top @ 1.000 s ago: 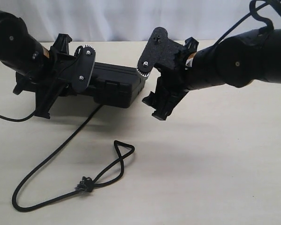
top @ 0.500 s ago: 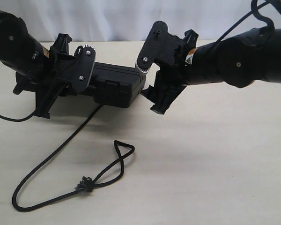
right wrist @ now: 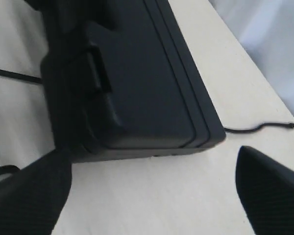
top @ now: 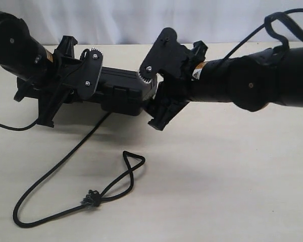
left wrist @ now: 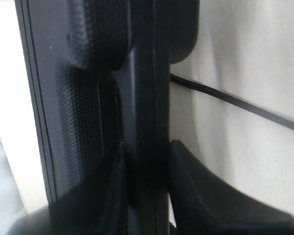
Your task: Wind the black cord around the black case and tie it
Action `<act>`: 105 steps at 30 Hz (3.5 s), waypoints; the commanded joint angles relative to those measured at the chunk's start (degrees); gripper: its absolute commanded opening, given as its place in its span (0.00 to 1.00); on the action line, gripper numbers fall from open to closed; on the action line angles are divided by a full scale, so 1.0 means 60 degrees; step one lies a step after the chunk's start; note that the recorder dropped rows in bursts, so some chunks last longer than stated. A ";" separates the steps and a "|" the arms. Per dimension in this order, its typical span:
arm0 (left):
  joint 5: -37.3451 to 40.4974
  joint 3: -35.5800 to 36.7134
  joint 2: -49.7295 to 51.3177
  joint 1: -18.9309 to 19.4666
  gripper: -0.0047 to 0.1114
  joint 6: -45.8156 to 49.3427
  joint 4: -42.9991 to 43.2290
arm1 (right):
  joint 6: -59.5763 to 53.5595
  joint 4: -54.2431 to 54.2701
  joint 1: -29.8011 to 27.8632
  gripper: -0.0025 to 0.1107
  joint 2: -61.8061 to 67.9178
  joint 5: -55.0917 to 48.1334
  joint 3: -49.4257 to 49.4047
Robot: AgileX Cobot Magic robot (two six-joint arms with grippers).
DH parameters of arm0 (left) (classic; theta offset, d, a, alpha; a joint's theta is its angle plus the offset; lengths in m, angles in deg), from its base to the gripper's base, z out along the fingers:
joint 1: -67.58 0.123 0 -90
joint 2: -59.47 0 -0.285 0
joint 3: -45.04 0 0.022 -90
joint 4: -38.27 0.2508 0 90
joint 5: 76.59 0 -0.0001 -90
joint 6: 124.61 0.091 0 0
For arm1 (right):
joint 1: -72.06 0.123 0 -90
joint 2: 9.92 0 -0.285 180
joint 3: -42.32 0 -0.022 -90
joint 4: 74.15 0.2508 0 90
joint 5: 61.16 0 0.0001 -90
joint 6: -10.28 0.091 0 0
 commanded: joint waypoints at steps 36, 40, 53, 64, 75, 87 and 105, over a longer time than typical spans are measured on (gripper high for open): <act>-0.0473 -0.0086 -0.0193 -0.0025 0.04 -0.0054 -0.0051 | -0.1658 0.0190 0.0746 0.77 0.1263 0.2100 -0.0056; -0.0473 -0.0086 -0.0193 -0.0025 0.04 -0.0054 -0.0051 | -0.1658 0.0190 0.0746 0.77 0.1575 0.2774 -0.0056; -0.0511 -0.0086 -0.0193 -0.0025 0.04 -0.0054 0.0021 | -0.1676 -0.0213 0.0746 0.77 0.2559 0.4086 -0.0056; -0.0509 -0.0086 -0.0193 -0.0025 0.04 -0.0054 0.0004 | -0.2212 -0.0720 0.0746 0.61 0.3482 0.6306 -0.0056; -0.0339 -0.0086 -0.0193 -0.0025 0.24 -0.0156 -0.0051 | -0.2174 -0.0533 0.0746 0.06 0.3528 0.6390 -0.0056; 0.0522 -0.0086 -0.1670 -0.0025 0.59 -0.1392 -0.0214 | -0.2174 0.0674 0.0746 0.06 0.3528 0.6390 -0.0056; 0.1710 0.2801 -0.1983 -0.0849 0.58 -0.1387 -0.3702 | -0.1670 0.0676 0.0746 0.06 0.3511 0.6408 -0.0056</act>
